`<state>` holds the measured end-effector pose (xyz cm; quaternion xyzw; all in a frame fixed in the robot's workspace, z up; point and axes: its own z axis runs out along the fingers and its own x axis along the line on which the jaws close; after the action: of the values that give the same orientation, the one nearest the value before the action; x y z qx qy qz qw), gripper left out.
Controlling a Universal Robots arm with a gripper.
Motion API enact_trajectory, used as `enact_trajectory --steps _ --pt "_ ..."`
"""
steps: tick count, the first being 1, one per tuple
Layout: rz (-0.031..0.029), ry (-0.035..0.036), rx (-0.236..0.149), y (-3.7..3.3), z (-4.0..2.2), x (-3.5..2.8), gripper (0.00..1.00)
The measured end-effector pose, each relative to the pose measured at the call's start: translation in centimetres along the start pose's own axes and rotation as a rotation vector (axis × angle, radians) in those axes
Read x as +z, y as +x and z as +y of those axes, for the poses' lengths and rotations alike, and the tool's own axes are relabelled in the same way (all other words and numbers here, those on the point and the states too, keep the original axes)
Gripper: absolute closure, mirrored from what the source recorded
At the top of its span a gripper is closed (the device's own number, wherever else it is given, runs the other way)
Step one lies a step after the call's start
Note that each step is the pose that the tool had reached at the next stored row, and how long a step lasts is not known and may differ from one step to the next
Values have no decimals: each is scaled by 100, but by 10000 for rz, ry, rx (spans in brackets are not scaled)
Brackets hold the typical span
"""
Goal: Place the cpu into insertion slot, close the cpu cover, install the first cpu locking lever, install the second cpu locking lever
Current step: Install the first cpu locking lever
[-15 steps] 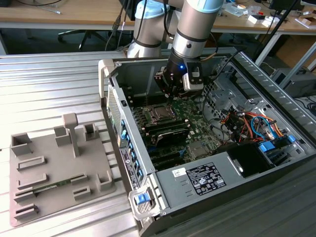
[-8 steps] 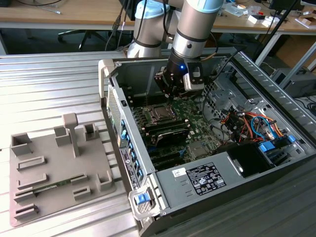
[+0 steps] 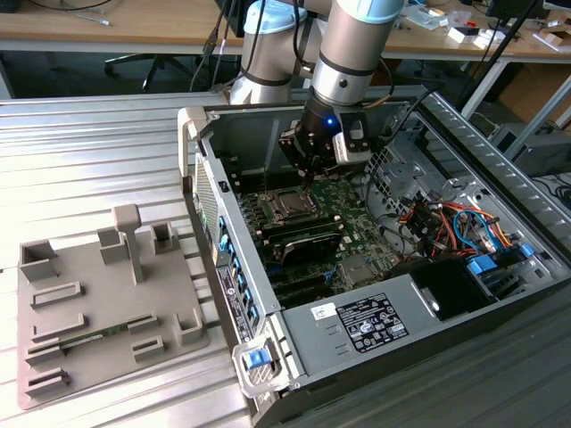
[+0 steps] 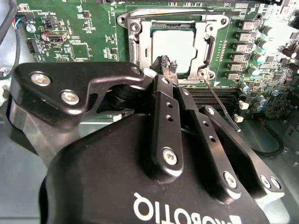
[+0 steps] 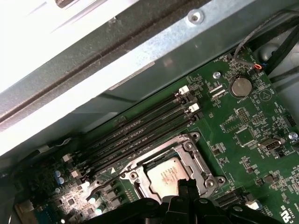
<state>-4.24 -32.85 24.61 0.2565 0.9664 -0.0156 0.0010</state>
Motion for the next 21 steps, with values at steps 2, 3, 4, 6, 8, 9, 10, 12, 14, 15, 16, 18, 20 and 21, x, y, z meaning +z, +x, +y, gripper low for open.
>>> enact_trajectory --steps 2,3,4,6,8,9,10,12,14,15,16,18,20,21 --pt "-2 -2 -74 0 0 0 89" --pt "-2 -3 -98 0 0 0 89" --pt "-4 -6 -225 0 0 0 89" --pt "-8 -10 -360 0 0 0 89" --pt "-13 -16 -630 0 0 0 89" --pt "-14 -17 -658 0 0 0 89" --pt "-15 -17 -687 0 0 0 89" --pt "-16 -19 -767 0 0 0 89" --pt "-18 -21 -845 0 0 0 89" --pt "-19 -21 -881 0 0 0 89" --pt "-20 -21 -907 0 0 0 89" --pt "-21 -23 -964 0 0 0 89" --pt "-23 -23 -1018 0 0 0 89" --pt "-24 -26 -1077 0 0 0 89"
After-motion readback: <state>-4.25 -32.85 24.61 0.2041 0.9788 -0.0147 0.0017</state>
